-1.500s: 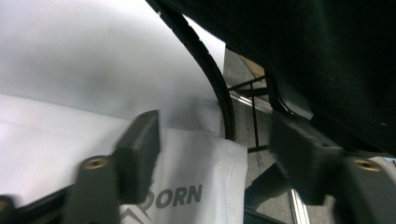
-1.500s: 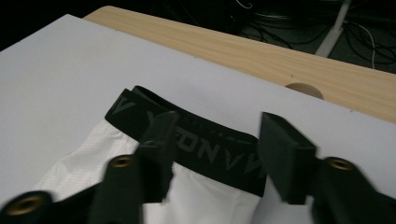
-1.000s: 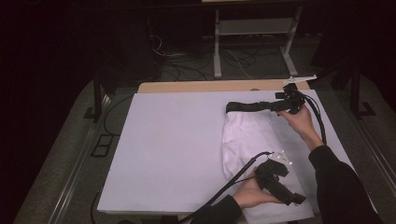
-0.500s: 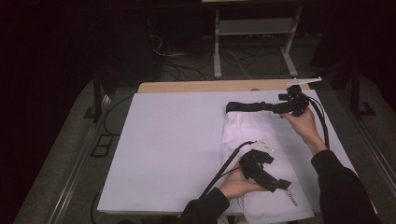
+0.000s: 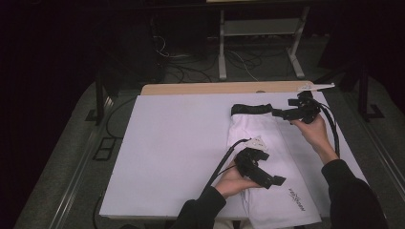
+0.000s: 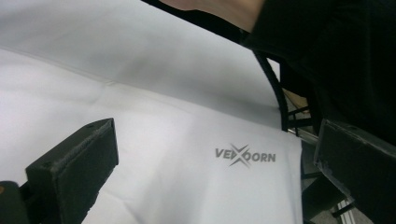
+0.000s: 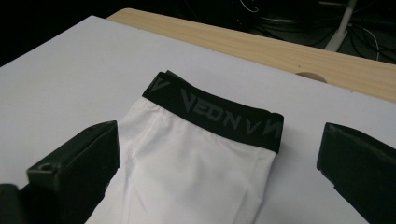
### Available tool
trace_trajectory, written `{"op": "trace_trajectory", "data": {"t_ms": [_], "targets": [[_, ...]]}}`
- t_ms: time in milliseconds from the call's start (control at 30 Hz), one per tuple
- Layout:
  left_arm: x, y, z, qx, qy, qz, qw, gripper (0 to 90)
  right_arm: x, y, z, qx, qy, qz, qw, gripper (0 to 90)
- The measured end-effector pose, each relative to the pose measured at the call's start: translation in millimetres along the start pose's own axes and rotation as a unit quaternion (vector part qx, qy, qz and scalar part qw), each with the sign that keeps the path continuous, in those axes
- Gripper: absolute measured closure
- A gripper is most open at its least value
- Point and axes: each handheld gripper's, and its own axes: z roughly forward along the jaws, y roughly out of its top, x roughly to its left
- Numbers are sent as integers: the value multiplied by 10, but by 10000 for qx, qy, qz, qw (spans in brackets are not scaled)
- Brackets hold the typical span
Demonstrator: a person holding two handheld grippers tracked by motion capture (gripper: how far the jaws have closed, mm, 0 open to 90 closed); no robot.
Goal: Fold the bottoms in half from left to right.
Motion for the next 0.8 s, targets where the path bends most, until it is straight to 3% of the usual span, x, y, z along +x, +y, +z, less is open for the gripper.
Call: {"op": "trace_trajectory", "data": {"t_ms": [800], "targets": [[273, 7, -219, -242, 320, -123, 9991, 0, 76, -199, -126, -42, -18, 0, 10000, 0]]}}
